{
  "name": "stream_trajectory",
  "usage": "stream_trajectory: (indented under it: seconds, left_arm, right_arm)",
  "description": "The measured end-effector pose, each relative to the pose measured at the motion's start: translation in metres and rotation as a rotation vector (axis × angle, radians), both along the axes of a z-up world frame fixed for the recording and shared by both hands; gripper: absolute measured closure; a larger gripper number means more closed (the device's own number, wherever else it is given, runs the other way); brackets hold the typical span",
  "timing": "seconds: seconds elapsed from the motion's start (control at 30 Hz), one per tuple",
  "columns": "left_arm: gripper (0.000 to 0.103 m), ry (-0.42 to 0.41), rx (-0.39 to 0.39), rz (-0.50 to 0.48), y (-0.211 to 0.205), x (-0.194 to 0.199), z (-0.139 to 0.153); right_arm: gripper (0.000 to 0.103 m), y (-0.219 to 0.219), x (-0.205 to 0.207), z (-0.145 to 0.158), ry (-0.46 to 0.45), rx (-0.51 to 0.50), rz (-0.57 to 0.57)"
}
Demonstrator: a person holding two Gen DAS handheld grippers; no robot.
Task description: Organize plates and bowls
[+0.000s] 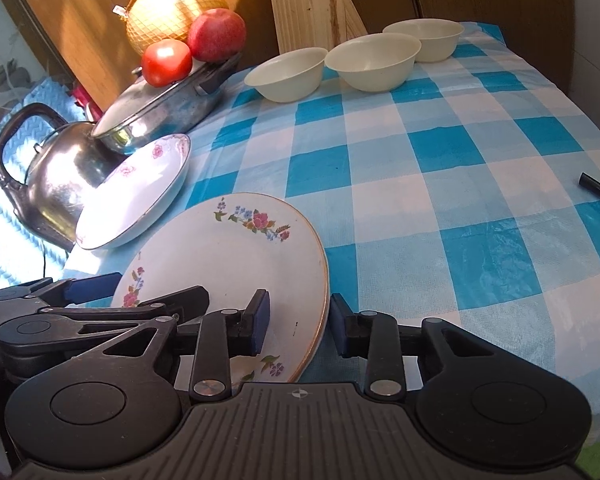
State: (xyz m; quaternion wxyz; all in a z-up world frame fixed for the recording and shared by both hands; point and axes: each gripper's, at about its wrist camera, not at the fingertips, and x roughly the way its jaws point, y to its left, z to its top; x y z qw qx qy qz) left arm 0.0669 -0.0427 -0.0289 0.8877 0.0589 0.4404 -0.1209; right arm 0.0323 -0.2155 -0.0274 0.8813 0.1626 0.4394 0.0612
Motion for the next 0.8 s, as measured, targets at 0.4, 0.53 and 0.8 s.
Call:
stream_trajectory:
  seconds: [0.4, 0.53, 0.8]
  left_arm:
    - [0.021, -0.065, 0.100, -0.146, -0.058, 0.036, 0.011]
    - [0.021, -0.074, 0.101, -0.120, -0.056, 0.043, 0.013]
    - [0.020, -0.141, 0.098, -0.050, -0.045, 0.055, 0.026]
  right_arm:
    - [0.056, -0.029, 0.030, 0.019, -0.085, -0.116, -0.095]
    - [0.055, -0.023, 0.037, 0.029, -0.128, -0.162, -0.072]
    - [0.052, 0.005, 0.071, 0.043, -0.210, -0.295, 0.011]
